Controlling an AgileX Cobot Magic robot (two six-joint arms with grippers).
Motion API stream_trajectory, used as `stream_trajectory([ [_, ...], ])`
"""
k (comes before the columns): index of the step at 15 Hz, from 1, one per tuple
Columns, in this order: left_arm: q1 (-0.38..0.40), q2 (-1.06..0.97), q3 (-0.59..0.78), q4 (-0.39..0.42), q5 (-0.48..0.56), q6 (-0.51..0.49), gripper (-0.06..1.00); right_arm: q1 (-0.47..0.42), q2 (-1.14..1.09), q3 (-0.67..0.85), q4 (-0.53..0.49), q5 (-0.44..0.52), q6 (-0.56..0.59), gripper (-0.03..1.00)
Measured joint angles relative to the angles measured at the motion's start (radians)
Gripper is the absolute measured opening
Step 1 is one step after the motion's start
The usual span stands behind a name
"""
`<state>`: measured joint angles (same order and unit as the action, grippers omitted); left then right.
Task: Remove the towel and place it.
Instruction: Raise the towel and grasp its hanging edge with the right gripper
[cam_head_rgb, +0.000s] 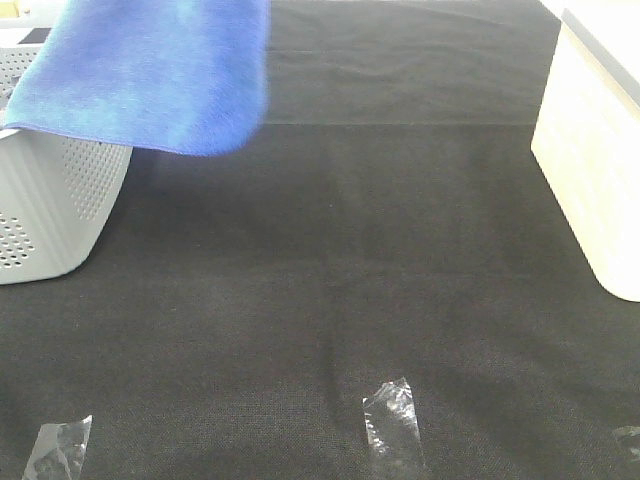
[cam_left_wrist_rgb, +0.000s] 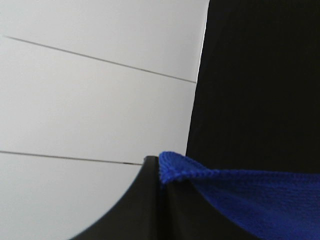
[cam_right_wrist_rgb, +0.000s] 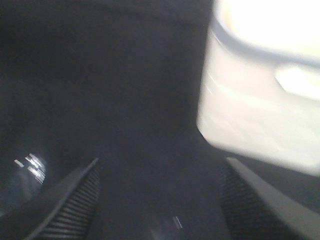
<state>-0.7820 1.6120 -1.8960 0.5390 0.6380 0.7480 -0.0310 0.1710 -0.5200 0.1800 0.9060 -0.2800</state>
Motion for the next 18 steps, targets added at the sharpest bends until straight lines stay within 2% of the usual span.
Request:
stream_trajectory([
  [1, -0.009, 0.005, 0.000, -0.001, -0.032, -0.002, 0.00, 0.000, 0.064, -0.005, 0.127, -0.098, -0.115, 0.68],
  [2, -0.015, 0.006, 0.000, -0.003, -0.048, -0.004, 0.00, 0.000, 0.103, -0.005, 0.197, -0.146, -0.175, 0.68],
  [3, -0.023, 0.007, 0.000, -0.004, -0.078, -0.006, 0.00, 0.000, 0.182, -0.005, 0.319, -0.218, -0.290, 0.68],
  [6, -0.030, 0.007, 0.000, -0.020, -0.151, -0.009, 0.00, 0.000, 0.453, -0.005, 0.704, -0.325, -0.725, 0.68],
  [8, -0.030, 0.012, 0.000, -0.061, -0.166, -0.014, 0.00, 0.000, 0.613, -0.005, 0.976, -0.309, -1.050, 0.68],
  [10, -0.030, 0.015, 0.000, -0.119, -0.167, -0.016, 0.00, 0.000, 0.792, -0.009, 1.252, -0.200, -1.366, 0.68],
  [11, -0.030, 0.015, 0.000, -0.150, -0.168, -0.016, 0.00, 0.000, 0.874, -0.029, 1.333, -0.130, -1.479, 0.68],
  [13, -0.030, 0.015, 0.000, -0.235, -0.192, -0.017, 0.00, 0.000, 1.081, -0.124, 1.407, 0.054, -1.588, 0.68],
  [18, -0.030, 0.015, 0.000, -0.266, -0.197, -0.017, 0.00, 0.012, 1.334, -0.315, 1.411, 0.207, -1.599, 0.71],
])
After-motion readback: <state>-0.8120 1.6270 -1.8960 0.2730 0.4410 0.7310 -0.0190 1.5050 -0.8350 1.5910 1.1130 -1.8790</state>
